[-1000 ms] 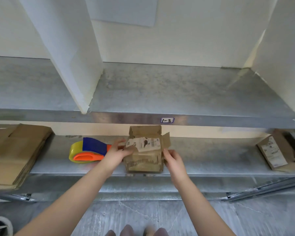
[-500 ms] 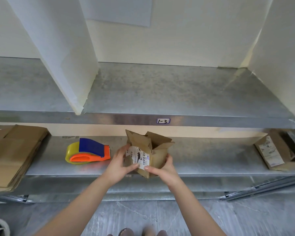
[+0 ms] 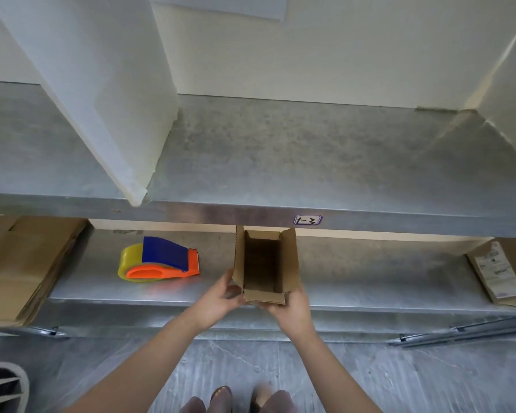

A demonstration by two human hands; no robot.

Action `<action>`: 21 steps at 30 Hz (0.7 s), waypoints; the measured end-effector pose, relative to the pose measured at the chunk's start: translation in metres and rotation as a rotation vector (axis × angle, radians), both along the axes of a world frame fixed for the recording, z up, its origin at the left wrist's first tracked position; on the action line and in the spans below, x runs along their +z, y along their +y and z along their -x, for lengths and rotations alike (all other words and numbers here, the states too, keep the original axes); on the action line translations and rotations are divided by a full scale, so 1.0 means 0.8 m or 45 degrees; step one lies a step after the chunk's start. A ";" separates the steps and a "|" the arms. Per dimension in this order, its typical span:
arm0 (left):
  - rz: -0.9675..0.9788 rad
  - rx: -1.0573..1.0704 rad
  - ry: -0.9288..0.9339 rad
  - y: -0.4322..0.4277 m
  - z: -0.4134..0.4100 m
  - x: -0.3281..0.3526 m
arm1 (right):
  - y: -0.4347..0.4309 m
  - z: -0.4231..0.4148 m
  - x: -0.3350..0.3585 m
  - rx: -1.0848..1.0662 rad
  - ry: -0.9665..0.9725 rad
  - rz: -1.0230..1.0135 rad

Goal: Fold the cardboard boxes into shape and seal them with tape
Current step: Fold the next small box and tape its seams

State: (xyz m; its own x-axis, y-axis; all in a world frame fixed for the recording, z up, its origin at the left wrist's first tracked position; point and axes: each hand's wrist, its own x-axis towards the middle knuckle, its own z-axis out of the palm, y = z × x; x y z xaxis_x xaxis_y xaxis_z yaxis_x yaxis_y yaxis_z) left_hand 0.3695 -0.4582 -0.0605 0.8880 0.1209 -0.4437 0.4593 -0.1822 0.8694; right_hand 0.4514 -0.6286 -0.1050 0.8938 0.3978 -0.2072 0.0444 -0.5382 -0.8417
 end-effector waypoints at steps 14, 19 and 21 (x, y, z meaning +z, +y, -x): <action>-1.345 -0.499 -0.225 0.072 0.003 0.024 | -0.044 -0.013 0.043 0.004 -0.008 0.105; -1.459 -0.585 -0.287 0.031 -0.029 0.043 | -0.100 -0.026 0.065 -0.119 -0.012 0.087; -1.451 -0.604 -0.323 0.003 -0.042 0.049 | -0.129 -0.031 0.072 -0.181 0.013 0.093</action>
State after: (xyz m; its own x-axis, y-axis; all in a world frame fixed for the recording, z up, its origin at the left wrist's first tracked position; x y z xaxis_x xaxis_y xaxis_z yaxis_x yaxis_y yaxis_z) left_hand 0.4034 -0.4557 -0.0214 0.9936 -0.0317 -0.1088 -0.0134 -0.9863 0.1642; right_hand 0.4763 -0.7321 -0.0477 0.9376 0.2513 -0.2405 -0.0451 -0.5979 -0.8003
